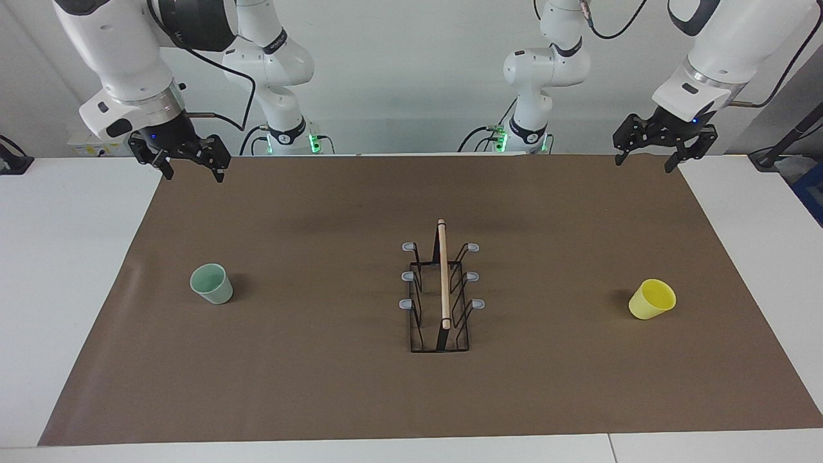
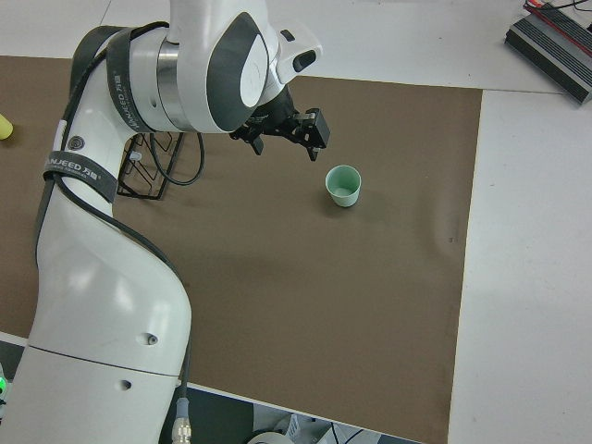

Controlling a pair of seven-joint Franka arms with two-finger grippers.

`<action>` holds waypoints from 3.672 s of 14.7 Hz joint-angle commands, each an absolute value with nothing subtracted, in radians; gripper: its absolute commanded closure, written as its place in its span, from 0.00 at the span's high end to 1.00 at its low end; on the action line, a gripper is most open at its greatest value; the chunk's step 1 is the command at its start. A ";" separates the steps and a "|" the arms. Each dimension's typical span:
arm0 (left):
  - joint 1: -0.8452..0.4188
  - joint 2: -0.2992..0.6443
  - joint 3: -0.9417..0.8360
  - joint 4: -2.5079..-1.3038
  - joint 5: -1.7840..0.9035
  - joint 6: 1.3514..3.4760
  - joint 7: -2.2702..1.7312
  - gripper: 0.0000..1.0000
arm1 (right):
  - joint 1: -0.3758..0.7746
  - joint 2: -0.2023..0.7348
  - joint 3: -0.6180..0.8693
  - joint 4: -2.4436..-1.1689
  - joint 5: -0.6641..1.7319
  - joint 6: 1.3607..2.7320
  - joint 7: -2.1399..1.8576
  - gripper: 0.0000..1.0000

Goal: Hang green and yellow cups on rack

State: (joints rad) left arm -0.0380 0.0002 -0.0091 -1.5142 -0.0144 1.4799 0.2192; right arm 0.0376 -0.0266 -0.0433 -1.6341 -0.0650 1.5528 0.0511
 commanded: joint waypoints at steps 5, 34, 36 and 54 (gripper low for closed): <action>-0.043 -0.029 -0.005 -1.548 -0.002 1.480 0.233 1.00 | 0.035 -0.043 -0.037 -1.651 -0.063 1.566 0.041 1.00; -0.043 -0.029 -0.005 -1.548 -0.002 1.479 0.233 1.00 | 0.139 0.660 0.014 -1.388 -0.567 1.660 -0.713 1.00; -0.043 -0.029 -0.006 -1.548 -0.002 1.479 0.233 1.00 | 0.161 0.609 0.029 -1.513 -0.687 1.692 -0.738 1.00; 0.070 0.000 -0.003 -1.624 -0.026 1.610 0.239 1.00 | 0.196 0.594 0.077 -1.807 -1.218 1.724 -0.758 1.00</action>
State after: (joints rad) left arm 0.0273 -0.0164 0.0010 -1.6033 -0.0163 1.5507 0.2213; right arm 0.2126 0.6339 0.0705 -1.7620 -1.1779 1.7106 -0.7372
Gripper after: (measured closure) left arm 0.000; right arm 0.000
